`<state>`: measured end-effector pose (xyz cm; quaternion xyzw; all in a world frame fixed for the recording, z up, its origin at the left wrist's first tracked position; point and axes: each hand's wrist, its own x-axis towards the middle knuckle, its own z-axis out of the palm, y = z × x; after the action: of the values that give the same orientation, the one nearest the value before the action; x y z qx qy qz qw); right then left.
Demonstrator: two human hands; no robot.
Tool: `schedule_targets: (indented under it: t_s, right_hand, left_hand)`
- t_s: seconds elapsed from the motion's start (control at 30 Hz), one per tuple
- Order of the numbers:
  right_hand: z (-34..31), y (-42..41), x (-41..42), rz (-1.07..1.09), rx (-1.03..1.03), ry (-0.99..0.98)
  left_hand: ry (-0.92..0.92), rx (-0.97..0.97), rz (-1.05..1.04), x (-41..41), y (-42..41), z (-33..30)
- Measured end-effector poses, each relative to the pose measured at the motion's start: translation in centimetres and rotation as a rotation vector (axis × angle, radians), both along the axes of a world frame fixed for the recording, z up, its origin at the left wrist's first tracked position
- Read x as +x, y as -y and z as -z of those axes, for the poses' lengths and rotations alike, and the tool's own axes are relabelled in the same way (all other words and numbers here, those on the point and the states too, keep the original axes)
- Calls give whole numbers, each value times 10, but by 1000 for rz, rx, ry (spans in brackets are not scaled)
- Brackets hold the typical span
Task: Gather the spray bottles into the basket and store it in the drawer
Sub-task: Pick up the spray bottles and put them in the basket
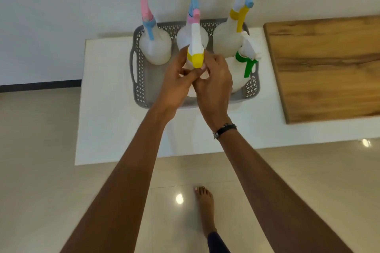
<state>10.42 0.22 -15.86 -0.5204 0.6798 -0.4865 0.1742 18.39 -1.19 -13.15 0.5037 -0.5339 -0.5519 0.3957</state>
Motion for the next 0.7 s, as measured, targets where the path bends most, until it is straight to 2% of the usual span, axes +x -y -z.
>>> schedule_targets:
  t_s: [0.27, 0.7]
  right_hand:
    - [56, 28, -7, 58, 103, -68]
    - [56, 27, -10, -14, 97, -63]
  left_hand:
    - [59, 114, 56, -2, 33, 54]
    - [70, 110, -4, -5, 29, 58]
